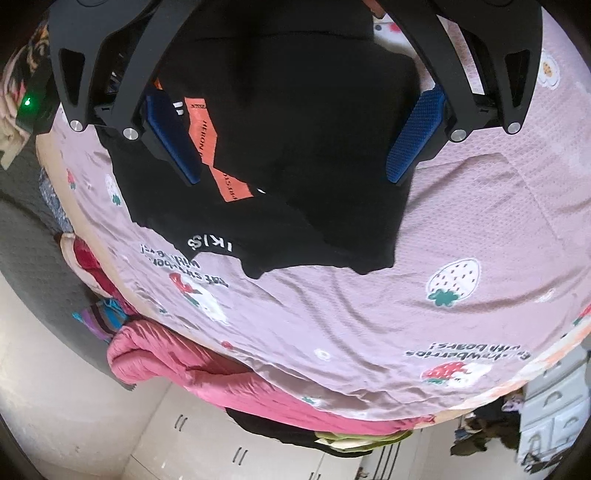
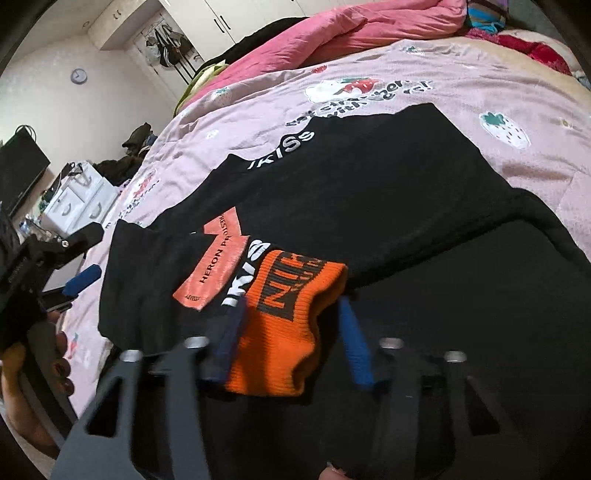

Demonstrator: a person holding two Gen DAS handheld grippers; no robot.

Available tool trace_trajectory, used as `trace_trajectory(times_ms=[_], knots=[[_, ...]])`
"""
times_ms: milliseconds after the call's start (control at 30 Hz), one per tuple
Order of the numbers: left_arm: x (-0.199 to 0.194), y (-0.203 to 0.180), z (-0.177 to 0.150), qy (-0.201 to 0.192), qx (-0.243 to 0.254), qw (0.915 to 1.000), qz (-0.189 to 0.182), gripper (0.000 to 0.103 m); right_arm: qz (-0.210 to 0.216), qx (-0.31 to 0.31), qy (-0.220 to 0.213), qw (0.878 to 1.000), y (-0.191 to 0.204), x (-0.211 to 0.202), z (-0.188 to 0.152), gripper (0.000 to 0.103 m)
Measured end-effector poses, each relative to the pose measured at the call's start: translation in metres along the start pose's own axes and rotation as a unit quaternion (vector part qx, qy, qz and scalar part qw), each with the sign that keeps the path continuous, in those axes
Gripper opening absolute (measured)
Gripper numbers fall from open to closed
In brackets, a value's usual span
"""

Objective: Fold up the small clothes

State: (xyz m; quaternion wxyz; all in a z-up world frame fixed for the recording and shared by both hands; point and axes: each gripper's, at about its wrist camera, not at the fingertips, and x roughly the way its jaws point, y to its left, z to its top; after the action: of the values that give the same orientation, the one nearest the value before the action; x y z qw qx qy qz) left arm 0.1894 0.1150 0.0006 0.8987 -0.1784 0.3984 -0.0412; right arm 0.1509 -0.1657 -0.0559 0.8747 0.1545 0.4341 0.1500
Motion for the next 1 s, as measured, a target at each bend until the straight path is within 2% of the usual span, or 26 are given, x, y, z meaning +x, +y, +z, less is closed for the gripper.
trace_trajectory(times_ms=[33, 133, 267, 533, 767, 1000], knots=[[0.000, 0.002, 0.001, 0.000, -0.005, 1.0000, 0.000, 0.094, -0.002, -0.007, -0.003, 1.000, 0.002, -0.001, 0.000, 0.012], [-0.003, 0.012, 0.002, -0.001, -0.022, 0.9998, -0.003, 0.094, -0.005, -0.041, -0.017, 0.999, 0.013, -0.005, 0.003, 0.008], [-0.008, 0.024, 0.005, -0.010, -0.041, 0.9991, -0.004, 0.094, 0.011, -0.074, -0.030, 0.997, 0.027, -0.014, 0.016, 0.007], [-0.019, 0.052, 0.012, -0.024, -0.082, 0.9963, 0.004, 0.094, 0.034, -0.152, -0.067, 0.986, 0.058, -0.035, 0.065, 0.006], [-0.022, 0.066, 0.017, -0.028, -0.098, 0.9947, 0.009, 0.094, 0.008, -0.211, -0.112, 0.971, 0.069, -0.049, 0.105, 0.006], [-0.019, 0.065, 0.018, -0.026, -0.096, 0.9950, 0.013, 0.094, -0.023, -0.229, -0.133, 0.964, 0.059, -0.050, 0.120, 0.006]])
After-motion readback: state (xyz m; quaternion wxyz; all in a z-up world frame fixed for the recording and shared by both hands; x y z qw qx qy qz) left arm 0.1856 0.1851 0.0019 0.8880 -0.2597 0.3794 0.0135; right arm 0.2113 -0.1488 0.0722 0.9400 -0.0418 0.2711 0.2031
